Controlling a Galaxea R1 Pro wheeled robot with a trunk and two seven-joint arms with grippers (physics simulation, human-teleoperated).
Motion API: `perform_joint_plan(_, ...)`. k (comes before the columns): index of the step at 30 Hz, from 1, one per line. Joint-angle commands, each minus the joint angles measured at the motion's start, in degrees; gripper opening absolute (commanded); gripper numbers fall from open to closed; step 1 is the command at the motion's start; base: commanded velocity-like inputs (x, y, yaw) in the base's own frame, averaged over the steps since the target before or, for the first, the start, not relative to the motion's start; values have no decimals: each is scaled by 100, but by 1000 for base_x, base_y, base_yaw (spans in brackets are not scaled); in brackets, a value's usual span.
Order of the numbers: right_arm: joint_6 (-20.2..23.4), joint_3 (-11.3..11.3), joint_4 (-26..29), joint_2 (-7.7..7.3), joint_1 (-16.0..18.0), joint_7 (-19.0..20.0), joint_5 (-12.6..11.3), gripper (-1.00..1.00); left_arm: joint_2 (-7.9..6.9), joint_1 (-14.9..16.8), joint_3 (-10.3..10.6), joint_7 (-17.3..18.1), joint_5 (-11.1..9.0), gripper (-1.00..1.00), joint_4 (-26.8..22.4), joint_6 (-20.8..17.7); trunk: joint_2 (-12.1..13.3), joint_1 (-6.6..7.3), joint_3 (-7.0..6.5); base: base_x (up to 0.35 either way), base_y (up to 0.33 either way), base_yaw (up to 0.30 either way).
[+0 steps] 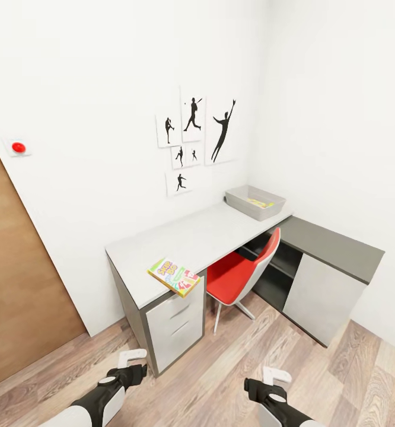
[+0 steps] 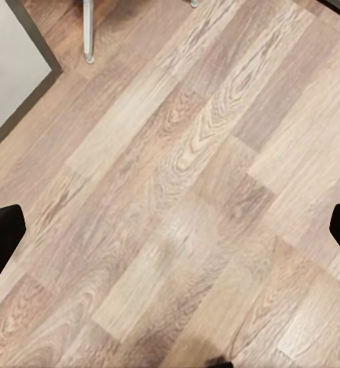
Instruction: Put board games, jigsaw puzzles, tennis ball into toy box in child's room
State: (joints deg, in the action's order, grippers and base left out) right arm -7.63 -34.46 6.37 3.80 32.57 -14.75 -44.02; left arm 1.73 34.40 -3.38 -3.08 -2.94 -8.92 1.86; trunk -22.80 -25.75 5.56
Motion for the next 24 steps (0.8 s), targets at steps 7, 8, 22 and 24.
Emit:
perform_joint_plan(7,-68,-44,35,9,4,-1,-71,100,3,6,-31,0,-38,100,5,12,-12,-3,12,0,0,0)
perform_joint_plan(8,-72,-44,36,9,4,1,-71,100,3,6,-31,0,-38,100,7,11,-12,-3,12,0,0,0)
perform_joint_plan(22,-601,-43,19,6,-5,44,-82,100,-42,-61,-46,1,-41,100,123,49,-12,-3,12,0,0,0)
perform_joint_plan(24,-592,-43,36,11,-5,78,-81,100,-56,-63,-56,1,-48,100,125,47,-12,-3,12,0,0,0)
